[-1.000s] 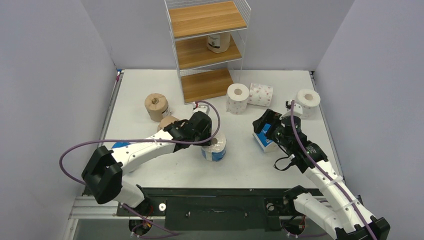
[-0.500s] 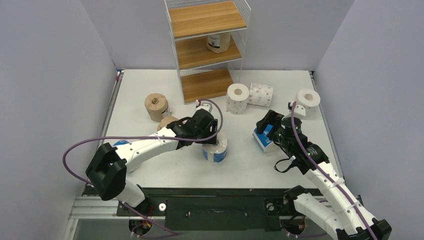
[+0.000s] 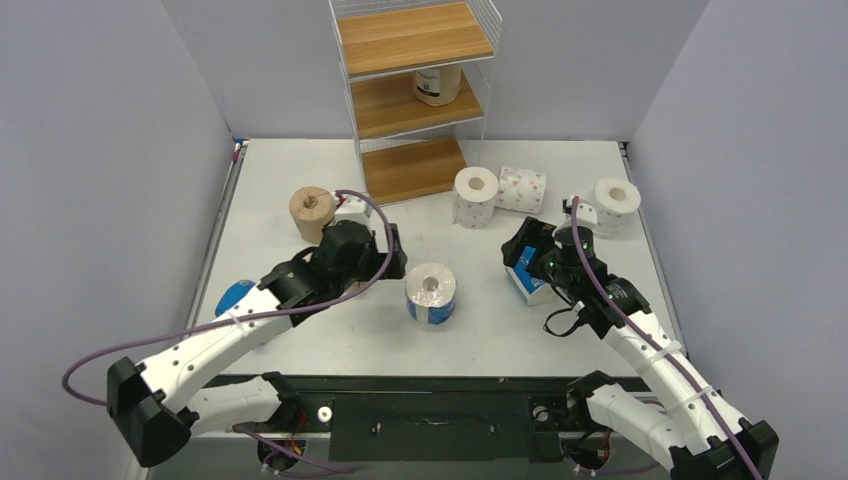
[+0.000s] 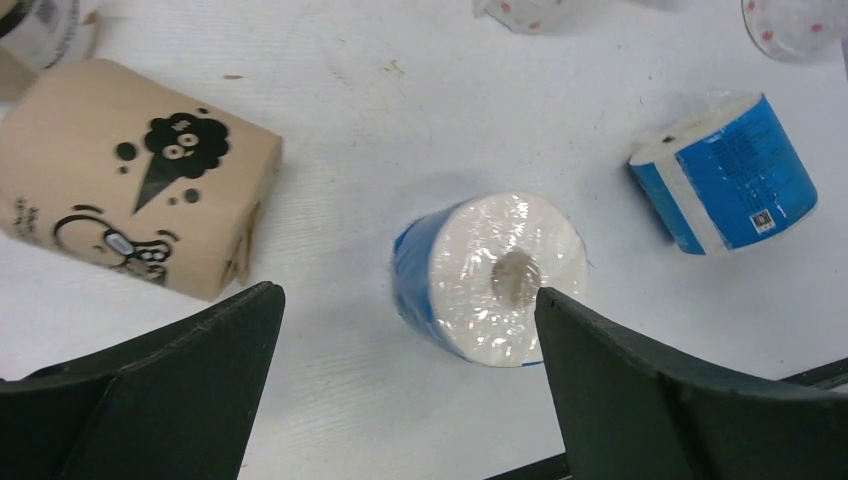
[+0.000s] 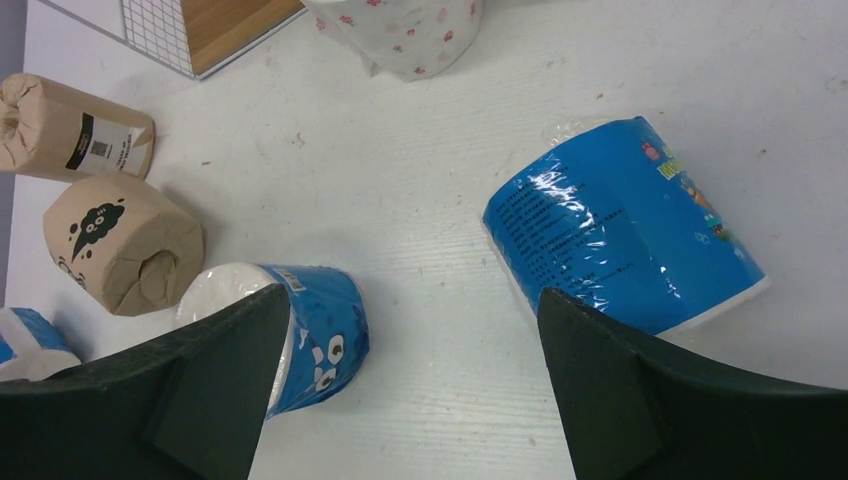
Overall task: Place and organize the paper towels onto the shelf
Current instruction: Adjust the paper towel at the center of the board, then pick up the paper towel from the center of the board.
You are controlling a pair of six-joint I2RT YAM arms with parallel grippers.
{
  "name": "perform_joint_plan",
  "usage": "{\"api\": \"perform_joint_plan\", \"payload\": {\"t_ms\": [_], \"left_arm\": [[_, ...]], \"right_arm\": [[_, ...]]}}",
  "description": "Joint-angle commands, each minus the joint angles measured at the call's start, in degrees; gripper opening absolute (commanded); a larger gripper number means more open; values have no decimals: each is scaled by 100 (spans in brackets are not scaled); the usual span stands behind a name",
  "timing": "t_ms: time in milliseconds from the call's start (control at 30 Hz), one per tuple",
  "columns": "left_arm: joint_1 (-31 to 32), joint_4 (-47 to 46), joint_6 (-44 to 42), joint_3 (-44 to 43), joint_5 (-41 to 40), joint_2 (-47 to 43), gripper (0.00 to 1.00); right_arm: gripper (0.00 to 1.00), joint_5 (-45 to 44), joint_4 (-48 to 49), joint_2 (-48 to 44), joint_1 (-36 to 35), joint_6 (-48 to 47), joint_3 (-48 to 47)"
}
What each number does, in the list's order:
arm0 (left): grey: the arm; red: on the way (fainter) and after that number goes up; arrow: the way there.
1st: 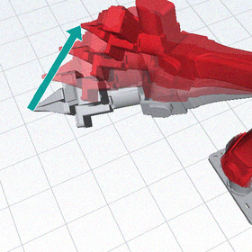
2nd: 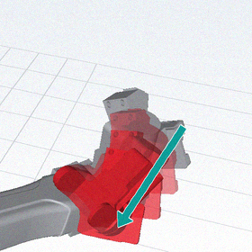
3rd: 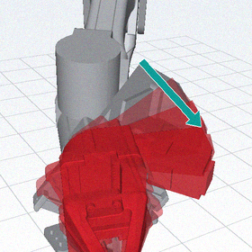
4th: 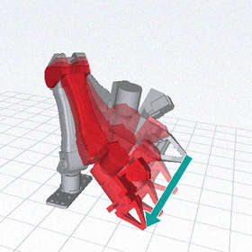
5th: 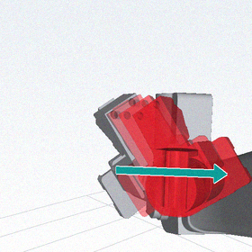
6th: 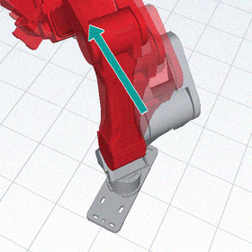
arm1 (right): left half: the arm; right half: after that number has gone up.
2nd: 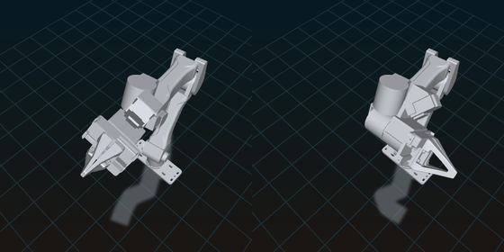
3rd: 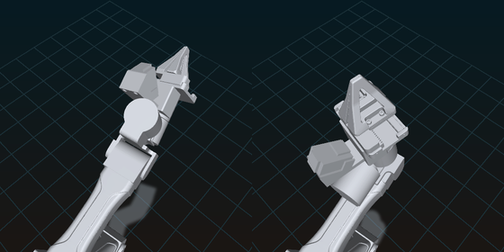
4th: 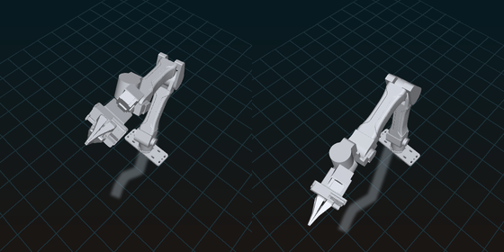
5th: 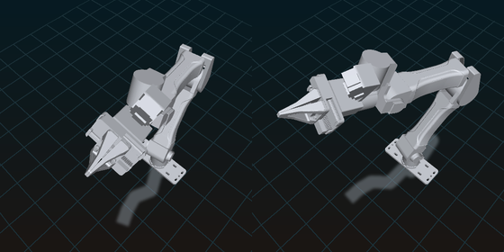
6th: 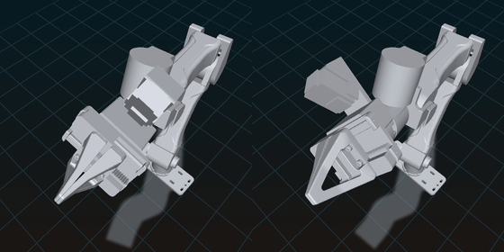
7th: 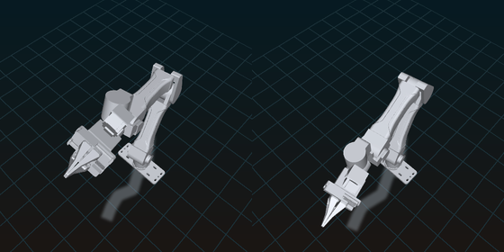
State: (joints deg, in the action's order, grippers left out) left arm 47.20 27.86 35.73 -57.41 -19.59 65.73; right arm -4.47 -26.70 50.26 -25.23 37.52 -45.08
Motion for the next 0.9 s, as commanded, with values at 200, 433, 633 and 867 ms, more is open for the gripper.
{"api": "perform_joint_plan", "payload": {"t_ms": [200,433,633,867], "left_arm": [[-1397,-148,-312,1029,831,-1769,96],[-1430,92,-300,950,724,-1651,96],[-1465,39,-90,1176,499,-1838,96],[-1476,36,10,1289,531,-1714,96]], "right_arm": [[89,260,384,555,-272,-43,-389],[94,-417,-252,1936,-1229,-55,-1511],[94,-310,-209,2570,-1458,-64,-1772],[94,-310,-304,3072,-1719,-321,-1907]]}}
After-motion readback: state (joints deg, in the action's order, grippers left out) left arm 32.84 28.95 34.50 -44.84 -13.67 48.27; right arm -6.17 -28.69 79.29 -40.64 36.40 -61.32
